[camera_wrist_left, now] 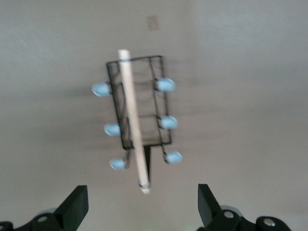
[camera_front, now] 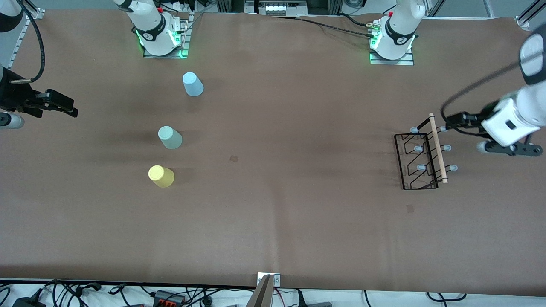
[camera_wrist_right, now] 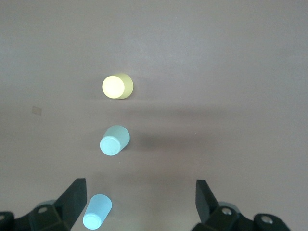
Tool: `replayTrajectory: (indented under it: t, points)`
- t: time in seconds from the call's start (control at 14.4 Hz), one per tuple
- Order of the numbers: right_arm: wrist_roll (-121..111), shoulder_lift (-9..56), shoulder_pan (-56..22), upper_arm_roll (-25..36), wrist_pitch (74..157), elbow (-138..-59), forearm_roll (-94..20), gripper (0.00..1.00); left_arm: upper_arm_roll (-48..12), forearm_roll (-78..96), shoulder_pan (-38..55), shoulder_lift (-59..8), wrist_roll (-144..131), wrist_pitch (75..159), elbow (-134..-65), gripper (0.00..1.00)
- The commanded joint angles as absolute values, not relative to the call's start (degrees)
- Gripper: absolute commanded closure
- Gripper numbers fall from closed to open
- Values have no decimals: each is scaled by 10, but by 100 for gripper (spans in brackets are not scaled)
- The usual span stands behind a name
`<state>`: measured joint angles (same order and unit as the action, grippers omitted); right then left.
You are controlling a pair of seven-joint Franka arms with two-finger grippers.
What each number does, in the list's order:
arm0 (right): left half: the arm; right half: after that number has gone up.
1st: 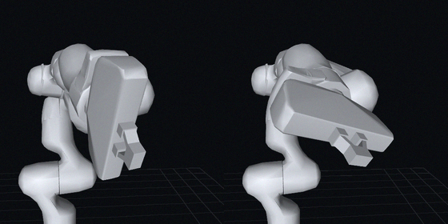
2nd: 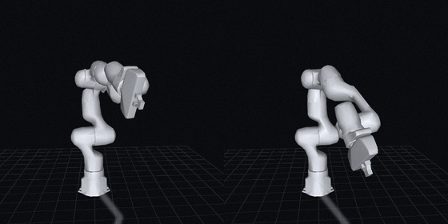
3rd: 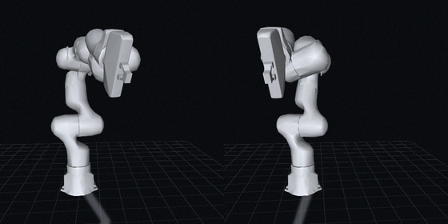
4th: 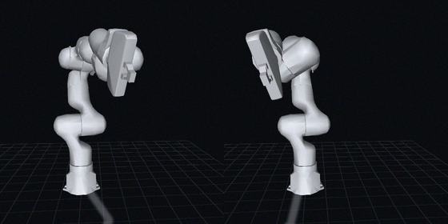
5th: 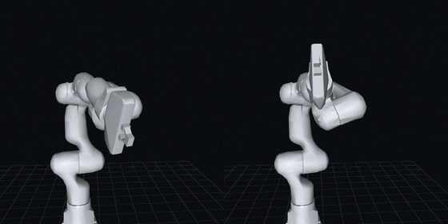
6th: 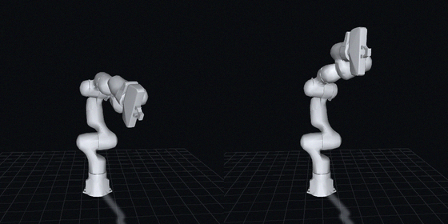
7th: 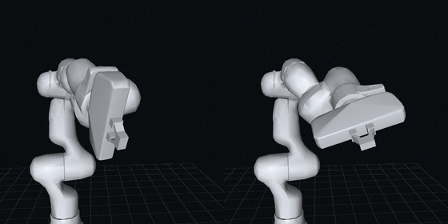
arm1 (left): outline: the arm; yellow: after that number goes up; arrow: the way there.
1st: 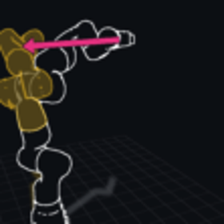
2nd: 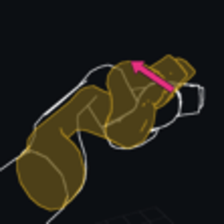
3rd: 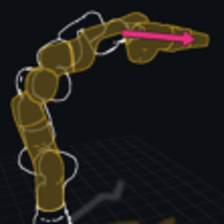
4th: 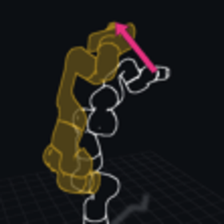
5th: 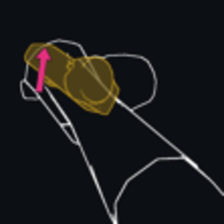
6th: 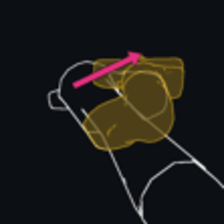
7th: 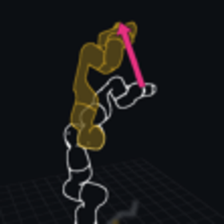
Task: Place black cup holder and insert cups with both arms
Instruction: 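Grasp the wooden handle of the black wire rack with the left gripper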
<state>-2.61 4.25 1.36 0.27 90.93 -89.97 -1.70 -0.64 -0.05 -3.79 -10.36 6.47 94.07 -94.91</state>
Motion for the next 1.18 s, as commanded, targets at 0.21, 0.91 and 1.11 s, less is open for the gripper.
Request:
replayTrajectory:
  t: [0.21,0.91,1.11]
  points:
    - [-29,48,14,1,892,-884,-11,0,-12,-47,-39,-76,77,1244,-1146,0]
    - [-32,50,13,0,882,-887,-11,0,-12,-47,-41,-77,69,1420,-1266,45]
    - [-33,56,11,-2,862,-887,-11,0,-12,-46,-44,-77,63,1390,-1259,86]
